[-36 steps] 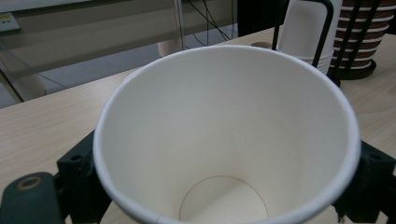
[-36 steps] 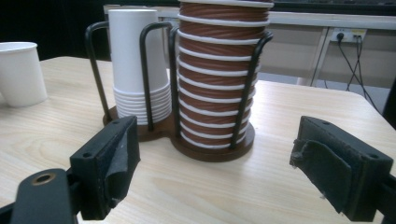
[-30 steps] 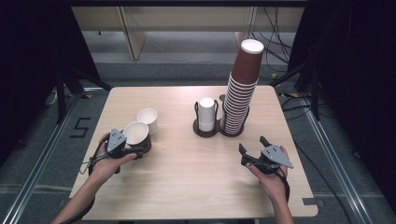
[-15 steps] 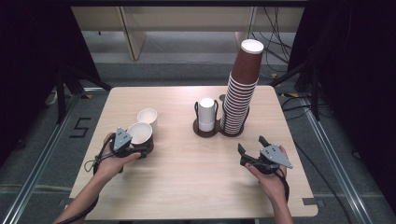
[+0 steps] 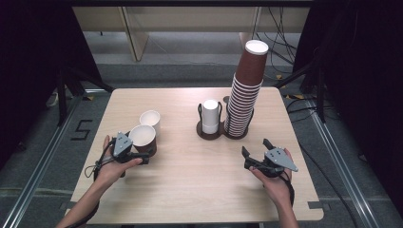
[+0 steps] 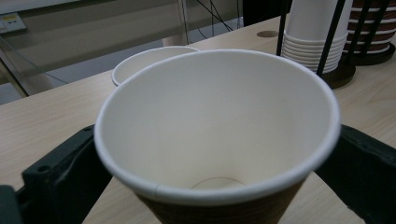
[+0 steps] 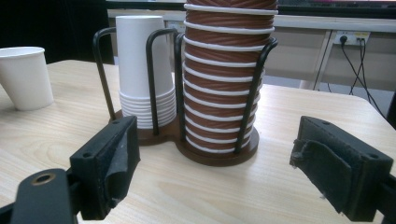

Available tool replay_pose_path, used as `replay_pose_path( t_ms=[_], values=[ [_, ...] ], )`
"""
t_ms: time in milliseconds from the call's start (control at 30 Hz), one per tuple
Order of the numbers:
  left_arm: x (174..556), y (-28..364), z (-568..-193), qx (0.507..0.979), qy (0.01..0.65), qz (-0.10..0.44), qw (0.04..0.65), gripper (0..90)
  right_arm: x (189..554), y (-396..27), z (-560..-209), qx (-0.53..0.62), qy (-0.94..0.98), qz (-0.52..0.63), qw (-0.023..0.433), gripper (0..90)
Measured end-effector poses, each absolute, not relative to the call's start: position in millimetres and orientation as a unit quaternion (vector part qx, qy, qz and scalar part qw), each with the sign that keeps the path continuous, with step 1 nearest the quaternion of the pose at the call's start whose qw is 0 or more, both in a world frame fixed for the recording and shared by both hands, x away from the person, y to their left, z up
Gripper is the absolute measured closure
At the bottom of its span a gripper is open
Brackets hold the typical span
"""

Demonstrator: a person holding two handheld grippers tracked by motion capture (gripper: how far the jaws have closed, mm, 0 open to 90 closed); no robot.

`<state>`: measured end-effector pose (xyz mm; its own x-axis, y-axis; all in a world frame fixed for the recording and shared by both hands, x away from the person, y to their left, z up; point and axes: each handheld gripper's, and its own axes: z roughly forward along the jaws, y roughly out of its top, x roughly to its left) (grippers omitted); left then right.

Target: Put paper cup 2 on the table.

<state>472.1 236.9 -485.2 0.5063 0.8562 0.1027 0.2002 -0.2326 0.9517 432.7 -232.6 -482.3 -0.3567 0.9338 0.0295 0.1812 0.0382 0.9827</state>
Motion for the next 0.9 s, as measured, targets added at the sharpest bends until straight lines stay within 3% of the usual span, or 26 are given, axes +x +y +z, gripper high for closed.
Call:
replay_pose_path(
  t_ms=[467, 900],
  values=[
    [437.4, 260.3, -491.8, 0.703, 0.375, 0.339, 0.499, 0.0, 431.6, -232.2, -484.4, 0.450, 0.636, 0.517, 0.354, 15.1],
    [429.1, 261.9, -503.6, 0.667, 0.381, 0.362, 0.528, 0.0, 432.7, -236.9, -490.3, 0.443, 0.640, 0.515, 0.360, 15.1]
  ],
)
